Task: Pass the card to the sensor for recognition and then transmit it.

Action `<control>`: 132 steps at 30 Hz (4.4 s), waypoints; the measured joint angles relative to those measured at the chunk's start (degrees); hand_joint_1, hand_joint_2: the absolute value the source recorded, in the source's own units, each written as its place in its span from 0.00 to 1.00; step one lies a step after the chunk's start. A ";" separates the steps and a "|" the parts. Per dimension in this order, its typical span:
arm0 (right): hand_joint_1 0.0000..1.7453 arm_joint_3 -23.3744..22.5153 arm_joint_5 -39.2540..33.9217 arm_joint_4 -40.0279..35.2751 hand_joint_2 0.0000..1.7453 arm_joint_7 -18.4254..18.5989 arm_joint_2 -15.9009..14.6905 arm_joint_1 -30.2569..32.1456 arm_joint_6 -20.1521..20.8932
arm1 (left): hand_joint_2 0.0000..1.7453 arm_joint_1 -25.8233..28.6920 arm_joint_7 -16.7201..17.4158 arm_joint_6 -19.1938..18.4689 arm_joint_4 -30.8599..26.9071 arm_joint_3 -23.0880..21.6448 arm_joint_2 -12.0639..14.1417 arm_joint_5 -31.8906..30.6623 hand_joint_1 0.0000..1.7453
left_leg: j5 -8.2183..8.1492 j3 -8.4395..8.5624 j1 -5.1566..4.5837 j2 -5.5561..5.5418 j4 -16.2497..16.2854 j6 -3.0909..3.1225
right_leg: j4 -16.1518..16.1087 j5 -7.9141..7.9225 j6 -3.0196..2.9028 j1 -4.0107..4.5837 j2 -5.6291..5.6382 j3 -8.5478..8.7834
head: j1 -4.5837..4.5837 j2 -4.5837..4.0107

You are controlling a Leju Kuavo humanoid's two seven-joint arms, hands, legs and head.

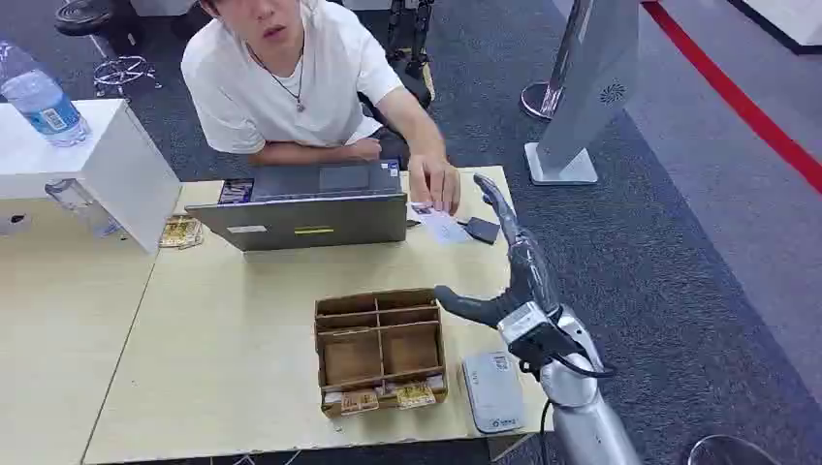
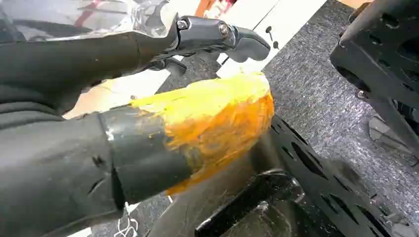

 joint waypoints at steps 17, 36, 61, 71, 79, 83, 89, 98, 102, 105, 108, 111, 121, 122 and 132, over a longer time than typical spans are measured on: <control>0.00 -5.60 52.42 -2.32 1.00 -0.29 5.80 2.26 -27.27 | 0.00 1.06 1.64 -1.38 0.00 0.57 0.52 5.75 0.00 | 0.00 -0.03 0.03 -0.03 0.00 0.00 | 0.00 0.00 0.00 0.02 -0.04 -0.06 | 0.00 0.00; 1.00 -13.07 59.60 -6.43 1.00 4.68 10.23 1.87 -27.32 | 0.00 0.87 3.72 -3.26 0.02 0.66 0.17 5.03 0.00 | 0.06 -0.07 0.02 0.00 0.00 -0.02 | 0.00 0.04 -0.02 0.02 -0.05 -0.07 | 0.00 0.00; 1.00 -11.72 52.64 -5.68 1.00 2.93 10.23 2.64 -27.32 | 0.00 0.87 3.61 -2.76 0.09 0.66 0.15 4.61 0.00 | 0.06 -0.09 0.02 0.00 0.00 -0.02 | 0.00 0.03 -0.02 0.02 -0.05 -0.09 | -0.02 0.00; 1.00 -3.84 34.09 0.72 1.00 14.12 4.96 4.87 -27.23 | 0.00 1.30 1.14 -0.41 0.09 0.66 0.83 5.27 0.00 | 0.06 -0.13 0.01 -0.05 0.00 -0.02 | -0.01 0.04 -0.02 0.01 -0.07 -0.10 | 0.00 0.00; 1.00 1.79 26.09 1.53 1.00 16.09 -0.46 7.45 -23.30 | 0.00 1.87 -1.58 1.22 0.09 1.18 1.66 6.93 0.00 | 0.05 -0.17 0.02 -0.13 0.00 -0.02 | -0.02 0.02 -0.02 0.01 -0.13 -0.13 | 0.02 0.00; 1.00 1.99 21.19 1.51 1.00 15.19 -1.99 8.32 -20.20 | 0.00 2.06 -3.19 1.79 0.09 2.01 2.01 7.41 0.00 | 0.06 -0.18 0.02 -0.13 0.00 -0.02 | -0.02 0.03 -0.02 0.01 -0.13 -0.13 | 0.02 0.00; 1.00 1.66 14.60 1.55 1.00 14.51 -3.74 8.11 -14.58 | 0.00 2.33 -4.11 2.27 0.13 2.82 2.21 8.06 0.00 | 0.06 -0.18 0.01 -0.13 0.00 -0.02 | -0.02 0.03 -0.02 0.01 -0.14 -0.13 | 0.02 0.00; 1.00 1.38 13.51 1.55 1.00 14.10 -4.72 8.10 -13.51 | 0.00 2.59 -4.13 2.29 0.17 3.56 2.27 8.15 0.00 | 0.06 -0.18 0.02 -0.13 0.00 -0.02 | -0.02 0.03 -0.02 0.01 -0.14 -0.14 | 0.02 0.00; 1.00 0.72 9.24 1.81 1.00 13.57 -5.22 8.18 -8.67 | 0.00 2.69 -4.72 2.29 0.28 3.93 2.27 8.41 0.00 | 0.06 -0.18 0.02 -0.13 0.00 -0.02 | -0.02 0.03 -0.02 0.01 -0.14 -0.15 | 0.02 0.00; 1.00 -0.37 6.62 2.36 1.00 12.87 -5.79 8.68 -5.37 | 0.00 2.73 -5.22 2.29 0.28 4.24 2.27 8.65 0.00 | 0.06 -0.18 0.01 -0.13 0.00 -0.02 | -0.02 0.03 -0.02 0.01 -0.14 -0.14 | 0.02 0.00; 1.00 -1.55 5.11 3.24 1.00 12.68 -6.21 9.43 -3.16 | 0.00 2.83 -5.51 2.29 0.31 4.55 2.25 8.85 0.00 | 0.06 -0.18 0.01 -0.14 0.00 -0.01 | -0.02 0.03 -0.02 0.01 -0.14 -0.14 | 0.02 0.00; 1.00 -2.84 3.49 4.15 1.00 12.54 -6.62 10.34 -1.24 | 0.00 2.87 -5.86 2.29 0.31 4.83 2.25 8.87 0.00 | 0.06 -0.18 0.01 -0.15 0.00 -0.01 | -0.03 0.03 -0.02 0.01 -0.15 -0.15 | 0.02 0.00; 1.00 -7.85 -0.77 4.85 1.00 11.65 -7.76 14.64 4.79 | 0.00 2.95 -6.54 2.40 0.33 5.46 2.19 8.57 0.00 | 0.05 -0.21 0.01 -0.17 0.00 -0.01 | -0.03 0.02 -0.02 0.01 -0.15 -0.17 | 0.02 0.00; 1.00 -8.24 -1.16 4.87 1.00 11.63 -7.87 14.94 5.36 | 0.00 2.95 -6.54 2.40 0.33 5.51 2.19 8.46 0.00 | 0.05 -0.21 0.01 -0.17 0.00 -0.01 | -0.03 0.02 -0.02 0.01 -0.16 -0.17 | 0.02 0.00; 1.00 -11.17 -2.87 5.60 1.00 11.80 -9.62 16.62 11.08 | 0.00 2.93 -6.78 2.43 0.33 5.77 2.10 7.78 0.00 | 0.05 -0.21 0.00 -0.18 0.00 -0.01 | -0.04 0.03 -0.01 0.01 -0.17 -0.17 | 0.02 0.00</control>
